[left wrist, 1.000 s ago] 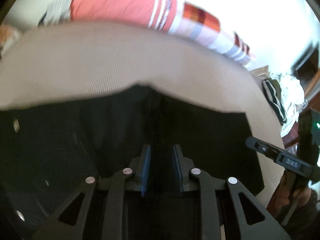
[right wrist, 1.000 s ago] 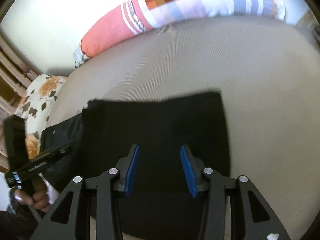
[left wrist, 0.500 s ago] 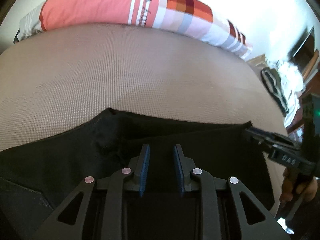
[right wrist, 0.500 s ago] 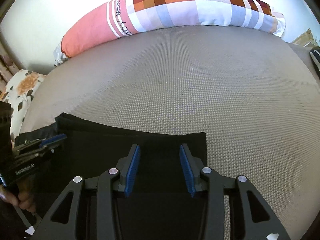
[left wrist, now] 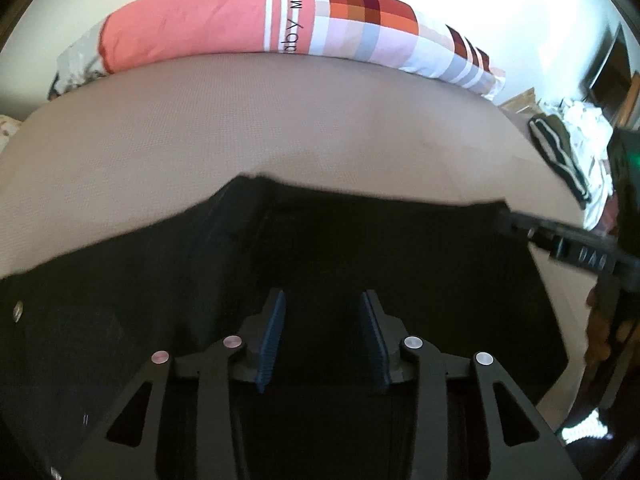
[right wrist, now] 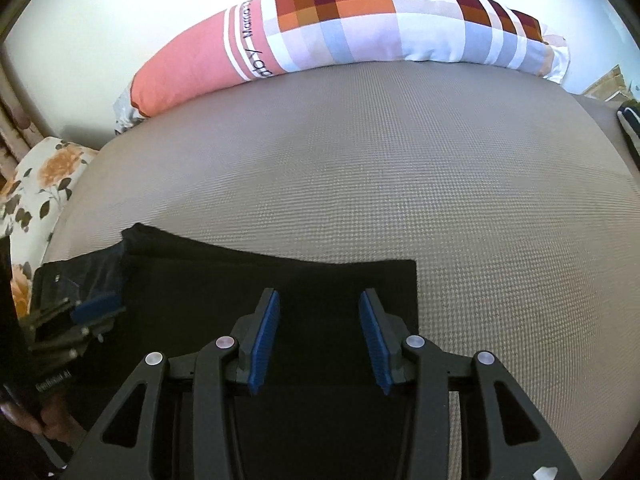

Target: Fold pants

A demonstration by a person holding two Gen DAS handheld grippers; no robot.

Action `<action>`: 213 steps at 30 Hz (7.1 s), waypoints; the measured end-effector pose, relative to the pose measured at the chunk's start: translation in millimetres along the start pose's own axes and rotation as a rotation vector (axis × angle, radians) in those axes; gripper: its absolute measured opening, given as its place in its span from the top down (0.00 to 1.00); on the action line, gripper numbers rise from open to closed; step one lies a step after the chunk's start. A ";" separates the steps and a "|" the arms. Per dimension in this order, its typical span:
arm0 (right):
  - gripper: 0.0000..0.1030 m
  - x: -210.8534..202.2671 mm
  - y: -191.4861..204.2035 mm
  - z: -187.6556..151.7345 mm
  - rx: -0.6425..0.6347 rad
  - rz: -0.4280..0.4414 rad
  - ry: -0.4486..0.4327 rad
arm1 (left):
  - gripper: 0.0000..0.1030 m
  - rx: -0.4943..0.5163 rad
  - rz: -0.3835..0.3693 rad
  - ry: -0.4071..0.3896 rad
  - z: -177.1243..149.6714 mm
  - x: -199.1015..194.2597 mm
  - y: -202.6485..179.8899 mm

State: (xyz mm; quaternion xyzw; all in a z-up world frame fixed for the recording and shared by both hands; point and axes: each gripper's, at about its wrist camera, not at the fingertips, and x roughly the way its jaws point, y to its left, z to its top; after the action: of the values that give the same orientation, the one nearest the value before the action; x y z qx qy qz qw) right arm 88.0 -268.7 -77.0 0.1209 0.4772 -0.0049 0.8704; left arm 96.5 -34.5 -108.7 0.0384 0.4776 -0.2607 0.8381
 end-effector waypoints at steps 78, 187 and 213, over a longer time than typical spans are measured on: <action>0.46 -8.5 162.1 -1.9 0.088 0.188 0.150 | 0.34 -0.475 -0.589 0.140 -58.5 -85.6 326.1; 0.36 -29.0 -7.6 -42.1 0.239 0.352 0.172 | 0.39 -0.343 0.250 0.045 -46.9 -77.3 64.0; 0.83 21.5 10.3 -11.8 0.212 0.485 0.153 | 0.37 -0.344 0.258 0.082 -54.8 -56.7 64.3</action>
State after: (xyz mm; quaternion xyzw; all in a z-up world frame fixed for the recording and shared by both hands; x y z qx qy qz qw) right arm 91.2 -253.8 -98.8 0.3219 0.4954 0.1628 0.7902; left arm 61.1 60.8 -103.7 -0.0337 0.5397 -0.0644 0.8387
